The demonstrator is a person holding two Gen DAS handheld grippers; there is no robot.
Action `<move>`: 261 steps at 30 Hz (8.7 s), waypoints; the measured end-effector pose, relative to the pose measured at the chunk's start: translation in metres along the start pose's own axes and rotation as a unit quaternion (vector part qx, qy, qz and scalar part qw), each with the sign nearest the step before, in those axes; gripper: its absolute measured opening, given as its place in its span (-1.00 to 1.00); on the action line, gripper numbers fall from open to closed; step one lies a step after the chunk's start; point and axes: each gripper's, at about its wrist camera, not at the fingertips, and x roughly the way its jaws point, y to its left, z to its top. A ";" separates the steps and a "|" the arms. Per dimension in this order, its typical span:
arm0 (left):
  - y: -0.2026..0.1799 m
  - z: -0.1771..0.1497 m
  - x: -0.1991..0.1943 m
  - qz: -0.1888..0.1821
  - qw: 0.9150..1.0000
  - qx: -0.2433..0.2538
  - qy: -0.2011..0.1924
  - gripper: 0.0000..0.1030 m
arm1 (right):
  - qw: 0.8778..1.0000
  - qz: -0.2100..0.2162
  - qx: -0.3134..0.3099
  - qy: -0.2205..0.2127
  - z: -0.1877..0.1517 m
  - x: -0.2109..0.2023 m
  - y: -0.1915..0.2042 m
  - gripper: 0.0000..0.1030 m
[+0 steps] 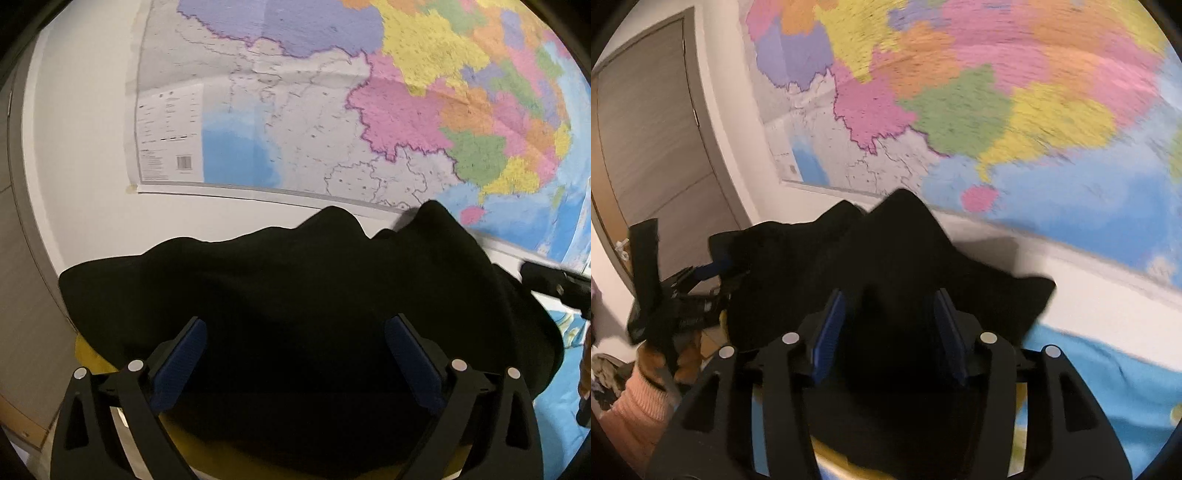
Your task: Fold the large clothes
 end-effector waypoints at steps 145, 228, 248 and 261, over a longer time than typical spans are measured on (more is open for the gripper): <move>-0.089 -0.168 -0.165 0.067 0.998 -0.016 -0.006 0.86 | 0.997 -0.026 -0.035 -0.059 -0.225 -0.131 0.098 0.89; -0.095 -0.183 -0.155 0.059 0.998 -0.028 0.021 0.86 | 0.998 -0.030 -0.023 -0.058 -0.228 -0.132 0.096 0.89; -0.096 -0.185 -0.160 0.059 0.998 -0.030 0.017 0.86 | 0.998 -0.028 -0.026 -0.058 -0.229 -0.134 0.097 0.89; -0.095 -0.186 -0.162 0.061 0.998 -0.030 0.015 0.86 | 0.997 -0.028 -0.027 -0.060 -0.230 -0.134 0.098 0.89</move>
